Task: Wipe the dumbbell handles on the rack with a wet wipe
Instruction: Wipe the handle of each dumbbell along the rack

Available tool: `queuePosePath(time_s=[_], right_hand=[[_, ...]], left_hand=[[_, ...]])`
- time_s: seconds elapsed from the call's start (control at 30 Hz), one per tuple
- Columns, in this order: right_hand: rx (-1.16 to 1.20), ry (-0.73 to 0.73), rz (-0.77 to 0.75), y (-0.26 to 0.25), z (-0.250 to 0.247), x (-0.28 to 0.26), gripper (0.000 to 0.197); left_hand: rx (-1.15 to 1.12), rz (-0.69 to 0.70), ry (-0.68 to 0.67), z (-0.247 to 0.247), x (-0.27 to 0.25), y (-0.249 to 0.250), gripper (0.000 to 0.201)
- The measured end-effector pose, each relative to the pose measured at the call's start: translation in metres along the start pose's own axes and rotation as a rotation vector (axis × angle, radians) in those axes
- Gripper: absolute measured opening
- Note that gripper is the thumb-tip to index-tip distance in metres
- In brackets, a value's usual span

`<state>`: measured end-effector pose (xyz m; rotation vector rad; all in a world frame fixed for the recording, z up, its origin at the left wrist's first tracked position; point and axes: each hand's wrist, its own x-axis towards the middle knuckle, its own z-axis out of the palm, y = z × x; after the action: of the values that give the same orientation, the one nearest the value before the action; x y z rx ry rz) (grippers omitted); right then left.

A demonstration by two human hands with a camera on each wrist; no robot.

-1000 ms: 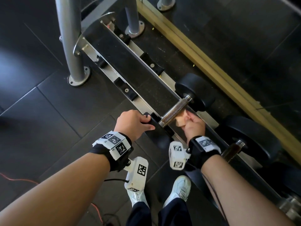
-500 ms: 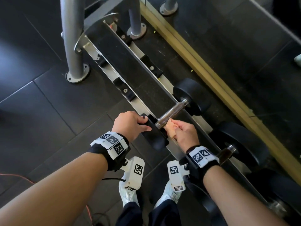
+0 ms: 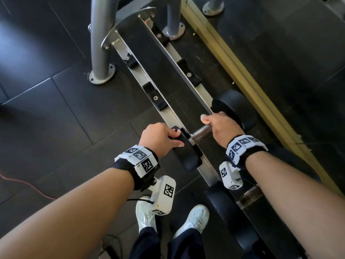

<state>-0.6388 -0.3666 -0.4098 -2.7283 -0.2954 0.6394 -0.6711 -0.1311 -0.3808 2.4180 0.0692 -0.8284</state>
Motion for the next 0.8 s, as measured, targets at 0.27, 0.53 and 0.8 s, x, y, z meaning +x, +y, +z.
queuePosePath(time_s=[0.27, 0.53, 0.8], right_hand=[[0.088, -0.02, 0.065, -0.012, 0.004, 0.007, 0.022], [0.434, -0.124, 0.128, -0.023, 0.006, 0.009, 0.025], [0.108, 0.098, 0.013, -0.007, -0.004, -0.003, 0.014]], left_hand=[[0.004, 0.013, 0.0, 0.0, -0.002, -0.001, 0.031], [-0.014, 0.007, 0.002, 0.0, -0.002, 0.0, 0.03], [-0.008, 0.01, -0.006, -0.001, -0.003, 0.002, 0.033]])
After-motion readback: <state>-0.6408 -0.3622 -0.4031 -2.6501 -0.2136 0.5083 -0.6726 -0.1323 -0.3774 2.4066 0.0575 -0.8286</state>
